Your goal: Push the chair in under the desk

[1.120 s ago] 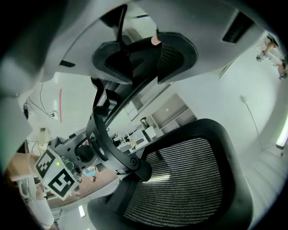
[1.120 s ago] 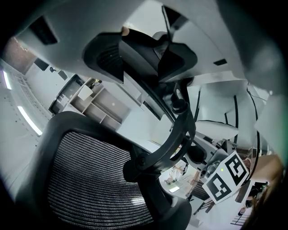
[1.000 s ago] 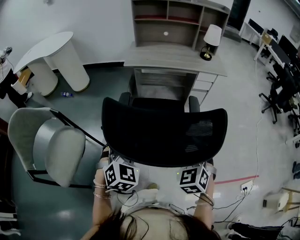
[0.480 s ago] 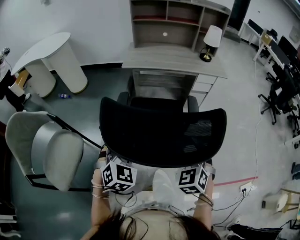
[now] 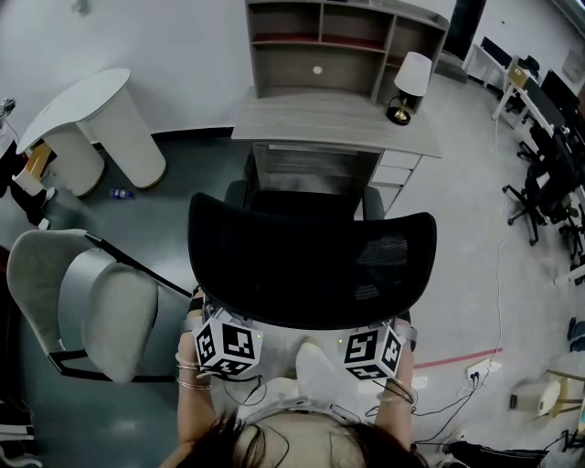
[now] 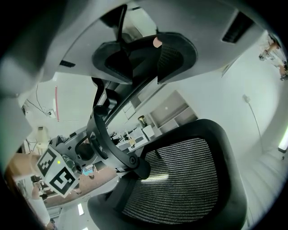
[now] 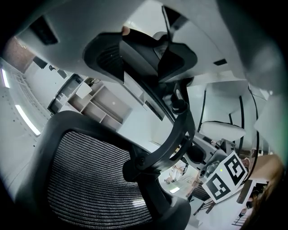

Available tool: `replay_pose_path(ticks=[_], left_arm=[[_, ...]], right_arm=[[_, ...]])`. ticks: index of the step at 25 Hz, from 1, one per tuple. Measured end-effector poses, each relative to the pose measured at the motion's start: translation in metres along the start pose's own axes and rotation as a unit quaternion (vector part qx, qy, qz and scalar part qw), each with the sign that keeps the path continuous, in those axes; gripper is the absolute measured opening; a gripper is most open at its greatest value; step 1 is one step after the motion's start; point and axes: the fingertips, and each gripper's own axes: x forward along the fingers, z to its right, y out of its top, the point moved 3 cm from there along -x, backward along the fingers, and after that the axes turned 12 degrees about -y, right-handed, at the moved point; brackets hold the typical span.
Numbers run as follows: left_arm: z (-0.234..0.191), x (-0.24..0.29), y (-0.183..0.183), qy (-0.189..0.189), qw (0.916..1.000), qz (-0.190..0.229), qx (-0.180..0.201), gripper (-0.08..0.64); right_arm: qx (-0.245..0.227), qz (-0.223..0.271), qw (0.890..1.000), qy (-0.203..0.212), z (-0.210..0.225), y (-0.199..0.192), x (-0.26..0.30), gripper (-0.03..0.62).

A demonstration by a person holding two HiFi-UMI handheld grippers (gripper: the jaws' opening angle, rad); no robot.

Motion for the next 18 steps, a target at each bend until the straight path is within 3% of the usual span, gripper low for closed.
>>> replay_pose_path(ticks=[18], left_arm=[[-0.027,0.035,0.012,0.006,0.9999,-0.004,-0.014,0.164]], right_arm=[[-0.003,0.008,1.000,0.005,0.019,0.004,0.044,0.225]])
